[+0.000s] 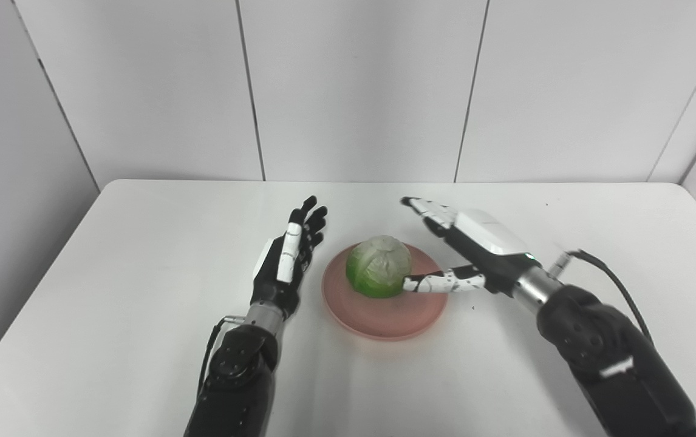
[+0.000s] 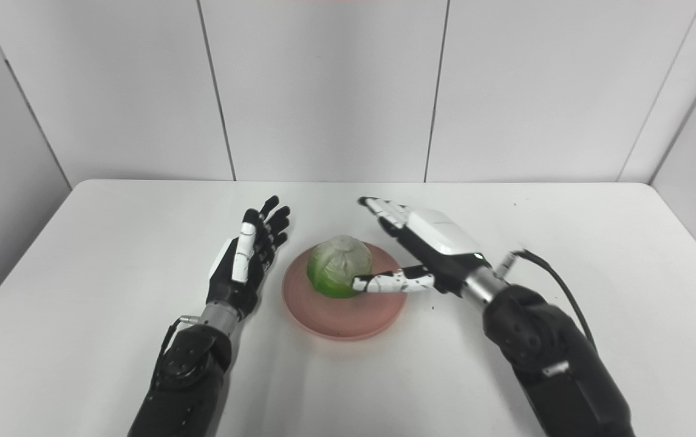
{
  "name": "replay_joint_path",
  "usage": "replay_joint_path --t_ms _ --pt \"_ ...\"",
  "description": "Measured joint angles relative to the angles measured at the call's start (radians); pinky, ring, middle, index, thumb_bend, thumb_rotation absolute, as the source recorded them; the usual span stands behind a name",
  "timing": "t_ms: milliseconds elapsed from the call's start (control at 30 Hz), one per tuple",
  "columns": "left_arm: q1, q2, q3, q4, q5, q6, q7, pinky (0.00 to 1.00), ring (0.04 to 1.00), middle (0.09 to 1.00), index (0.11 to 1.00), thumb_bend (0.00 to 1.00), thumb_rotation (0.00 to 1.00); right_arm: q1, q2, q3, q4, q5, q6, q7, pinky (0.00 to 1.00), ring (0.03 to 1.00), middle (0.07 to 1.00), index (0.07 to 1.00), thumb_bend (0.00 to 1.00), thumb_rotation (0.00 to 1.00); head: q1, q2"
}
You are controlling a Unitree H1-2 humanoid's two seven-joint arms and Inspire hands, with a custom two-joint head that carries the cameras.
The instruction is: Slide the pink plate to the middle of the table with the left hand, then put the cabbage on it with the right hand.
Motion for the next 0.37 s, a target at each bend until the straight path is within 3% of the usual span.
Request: replay_joint_path --t_ms 133,233,367 --pt "0.016 0.015 -0.015 -0.001 0.008 -0.046 -0.028 1.0 1.0 0.996 0.994 0.73 1.0 0.103 0.131 -0.098 0.029 0.177 0.031 -0.067 1.0 1.0 1.0 1.0 0.83 1.0 -0.015 0.0" --pt "0.019 0.019 -0.016 -0.002 0.007 -0.055 -0.028 1.0 1.0 1.0 1.0 0.73 1.0 0.117 0.233 -0.171 0.092 0.312 0.029 -0.121 1.0 1.0 1.0 1.0 0.81 0.98 -0.043 -0.008" --pt "0.02 0.015 -0.007 -0.001 -0.006 -0.078 -0.029 1.0 1.0 1.0 1.0 0.73 1.0 0.116 0.312 -0.219 0.129 0.424 -0.009 -0.169 1.0 1.0 1.0 1.0 0.78 1.0 -0.067 -0.011"
